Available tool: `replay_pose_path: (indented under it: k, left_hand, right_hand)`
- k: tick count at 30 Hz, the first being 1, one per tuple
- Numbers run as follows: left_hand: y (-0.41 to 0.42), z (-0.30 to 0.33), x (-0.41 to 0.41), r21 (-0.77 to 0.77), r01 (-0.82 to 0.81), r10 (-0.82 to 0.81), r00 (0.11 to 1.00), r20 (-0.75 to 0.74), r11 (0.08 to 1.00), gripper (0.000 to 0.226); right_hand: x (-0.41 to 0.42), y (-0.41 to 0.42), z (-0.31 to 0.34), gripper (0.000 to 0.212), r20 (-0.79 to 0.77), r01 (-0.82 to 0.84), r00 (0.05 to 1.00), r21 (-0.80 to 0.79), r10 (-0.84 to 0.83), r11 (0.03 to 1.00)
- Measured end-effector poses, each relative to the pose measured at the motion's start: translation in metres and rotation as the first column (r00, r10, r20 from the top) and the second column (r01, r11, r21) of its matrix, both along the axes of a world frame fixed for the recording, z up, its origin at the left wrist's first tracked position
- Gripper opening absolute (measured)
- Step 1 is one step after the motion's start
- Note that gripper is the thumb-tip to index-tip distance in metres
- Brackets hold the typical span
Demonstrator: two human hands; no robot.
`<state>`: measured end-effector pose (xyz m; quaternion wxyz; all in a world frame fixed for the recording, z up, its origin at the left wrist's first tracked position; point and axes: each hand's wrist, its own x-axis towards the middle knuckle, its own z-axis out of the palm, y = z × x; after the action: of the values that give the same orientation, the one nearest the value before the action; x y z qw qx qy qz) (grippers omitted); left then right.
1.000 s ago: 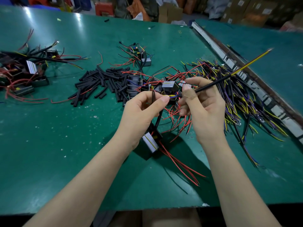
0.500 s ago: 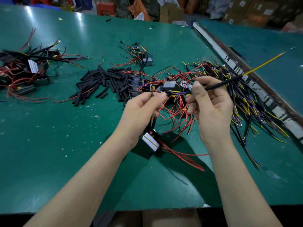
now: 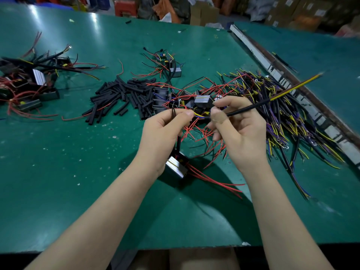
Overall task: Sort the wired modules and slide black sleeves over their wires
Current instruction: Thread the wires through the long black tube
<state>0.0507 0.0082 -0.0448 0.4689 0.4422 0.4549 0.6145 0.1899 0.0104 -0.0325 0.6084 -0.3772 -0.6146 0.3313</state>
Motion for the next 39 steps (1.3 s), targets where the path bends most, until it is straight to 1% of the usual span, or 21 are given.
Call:
replay_pose_path:
  k: [3,7,10,12,17,21,25,28,30,34,39]
  left_hand:
    - [0.001,-0.001,-0.001,-0.008,-0.013,0.013,1.0,0.022,1.0,0.018]
    - [0.0,-0.001,-0.001,0.078,-0.045,0.047,0.999,-0.021,0.996,0.013]
    - [-0.001,-0.002,-0.002,0.115,-0.074,0.078,0.996,-0.036,0.991,0.014]
    - [-0.001,-0.002,-0.002,0.118,-0.073,0.078,0.996,-0.036,0.99,0.016]
    - [-0.001,-0.003,-0.001,0.092,-0.034,0.034,0.999,0.003,0.995,0.012]
    - [0.001,-0.004,0.0,0.056,-0.021,0.019,0.999,0.038,0.998,0.017]
    - [0.002,-0.005,0.001,0.039,-0.015,0.013,0.998,0.058,0.999,0.025]
    - [0.002,-0.006,0.003,0.038,-0.014,0.012,0.999,0.044,0.999,0.025]
    - [0.003,-0.006,0.003,0.036,-0.019,0.018,0.999,0.036,0.999,0.023]
    - [0.002,-0.008,0.005,0.024,-0.029,0.029,0.999,0.019,0.999,0.018]
    - [0.005,-0.01,0.007,-0.007,-0.054,0.054,0.999,0.01,0.999,0.017]
  right_hand:
    - [-0.002,-0.001,-0.001,0.02,0.037,0.018,0.999,0.022,-0.019,1.0]
    - [-0.005,0.0,-0.003,0.022,0.096,0.122,0.987,0.067,-0.128,0.99]
    - [-0.007,-0.001,-0.004,0.023,0.175,0.139,0.972,0.109,-0.157,0.984]
    - [-0.007,-0.002,-0.003,0.025,0.18,0.128,0.973,0.118,-0.148,0.985]
    - [-0.005,-0.003,-0.002,0.024,0.101,0.042,0.994,0.014,-0.043,0.999]
    - [-0.009,-0.005,0.0,0.028,0.082,-0.008,0.997,0.026,0.006,1.0]
    - [-0.01,-0.004,-0.001,0.03,0.068,-0.009,0.998,0.055,0.005,0.998]
    - [-0.009,-0.001,-0.006,0.03,0.058,-0.019,0.998,0.059,0.015,0.998]
    - [-0.008,0.0,-0.009,0.03,0.073,-0.024,0.997,0.065,0.019,0.998]
    - [-0.008,0.001,-0.012,0.033,0.117,-0.022,0.993,0.127,0.007,0.992]
    - [-0.007,0.001,-0.013,0.024,0.213,-0.006,0.977,0.183,-0.033,0.983]
